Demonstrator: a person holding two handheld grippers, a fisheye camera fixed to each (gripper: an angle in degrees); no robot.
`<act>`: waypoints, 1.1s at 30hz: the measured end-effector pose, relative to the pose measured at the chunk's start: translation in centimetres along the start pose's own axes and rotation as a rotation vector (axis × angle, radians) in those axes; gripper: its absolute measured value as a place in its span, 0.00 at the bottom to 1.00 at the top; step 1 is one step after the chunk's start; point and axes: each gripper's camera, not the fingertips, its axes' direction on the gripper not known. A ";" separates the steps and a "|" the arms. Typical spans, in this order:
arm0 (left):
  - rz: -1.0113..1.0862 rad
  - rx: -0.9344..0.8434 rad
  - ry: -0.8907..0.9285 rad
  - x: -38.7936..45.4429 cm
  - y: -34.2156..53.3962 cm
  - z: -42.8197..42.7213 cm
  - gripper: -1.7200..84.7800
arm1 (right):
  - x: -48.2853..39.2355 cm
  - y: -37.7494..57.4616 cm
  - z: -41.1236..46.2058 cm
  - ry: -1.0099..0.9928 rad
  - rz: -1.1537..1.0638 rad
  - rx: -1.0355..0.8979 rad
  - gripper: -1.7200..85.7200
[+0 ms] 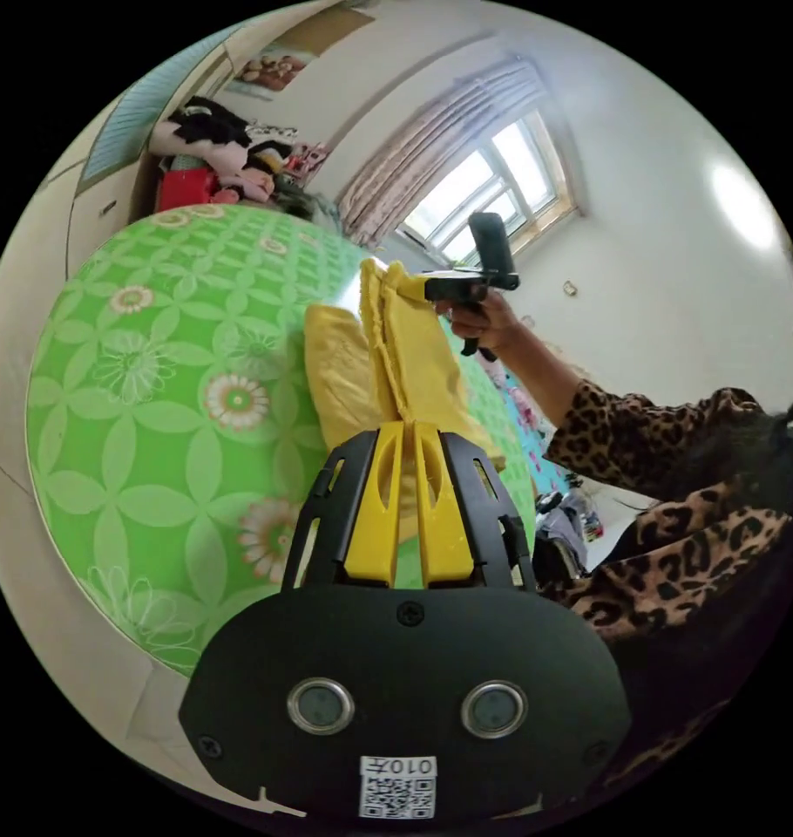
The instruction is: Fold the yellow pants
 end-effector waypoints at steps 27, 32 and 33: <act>-0.058 -0.050 -0.038 5.3 -2.9 4.5 0.02 | -7.4 32.9 11.4 -0.140 0.629 0.479 0.04; -0.077 -0.149 -0.036 6.4 -5.0 4.4 0.02 | -10.8 38.1 12.7 -0.232 0.683 0.725 0.04; -0.038 -0.119 -0.022 7.7 -5.8 3.3 0.02 | -11.3 38.7 12.7 -0.282 0.637 0.780 0.04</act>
